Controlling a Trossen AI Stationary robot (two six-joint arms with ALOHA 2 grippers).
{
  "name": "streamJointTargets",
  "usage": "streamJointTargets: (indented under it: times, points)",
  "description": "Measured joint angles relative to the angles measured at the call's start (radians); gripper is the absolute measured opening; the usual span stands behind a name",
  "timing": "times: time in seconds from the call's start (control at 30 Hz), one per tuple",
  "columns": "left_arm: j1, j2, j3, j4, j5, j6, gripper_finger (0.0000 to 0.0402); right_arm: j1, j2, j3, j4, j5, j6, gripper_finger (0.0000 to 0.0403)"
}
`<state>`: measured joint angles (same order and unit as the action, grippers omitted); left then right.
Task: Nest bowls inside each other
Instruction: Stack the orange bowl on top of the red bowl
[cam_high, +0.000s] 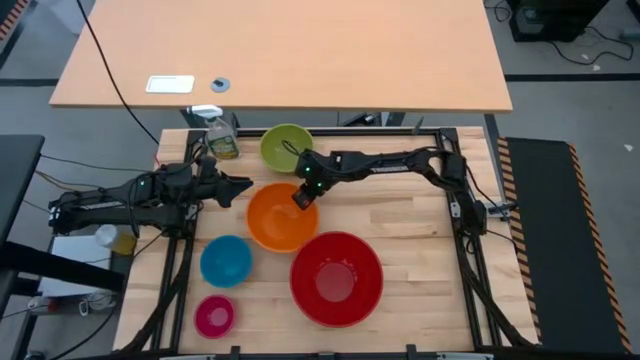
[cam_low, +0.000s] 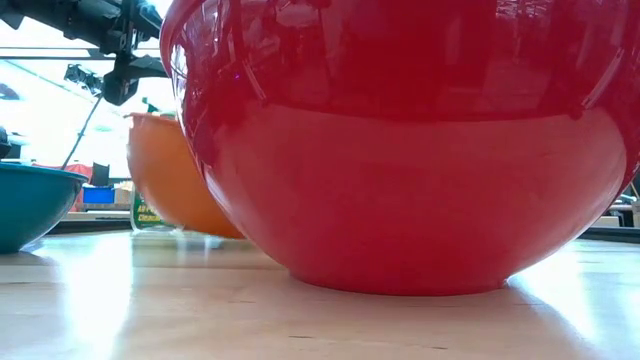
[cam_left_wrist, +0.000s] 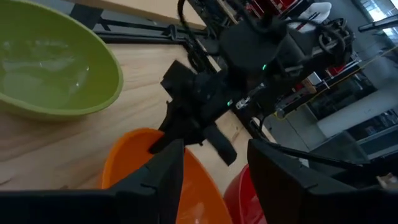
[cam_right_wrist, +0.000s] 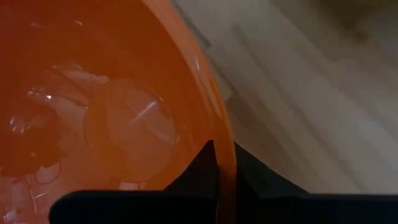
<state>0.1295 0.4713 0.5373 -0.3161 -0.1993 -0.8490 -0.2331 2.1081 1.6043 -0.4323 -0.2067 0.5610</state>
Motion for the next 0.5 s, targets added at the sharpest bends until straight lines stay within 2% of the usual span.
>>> streamJointTargets:
  times: [0.13, 0.3, 0.5]
  points:
    - [0.0, 0.0, 0.0, 0.033, 0.0, 0.032, 0.0181, -0.009, -0.059, -0.001, 0.006, -0.035, -0.024, 0.0018]
    - [0.0, -0.001, 0.0, 0.15, -0.001, 0.092, 0.0181, -0.012, -0.161, -0.001, 0.01, -0.075, -0.045, 0.0027]
    - [0.002, -0.001, 0.0, 0.208, -0.001, 0.18, 0.0181, 0.027, -0.266, 0.0, -0.024, -0.159, -0.124, 0.0027]
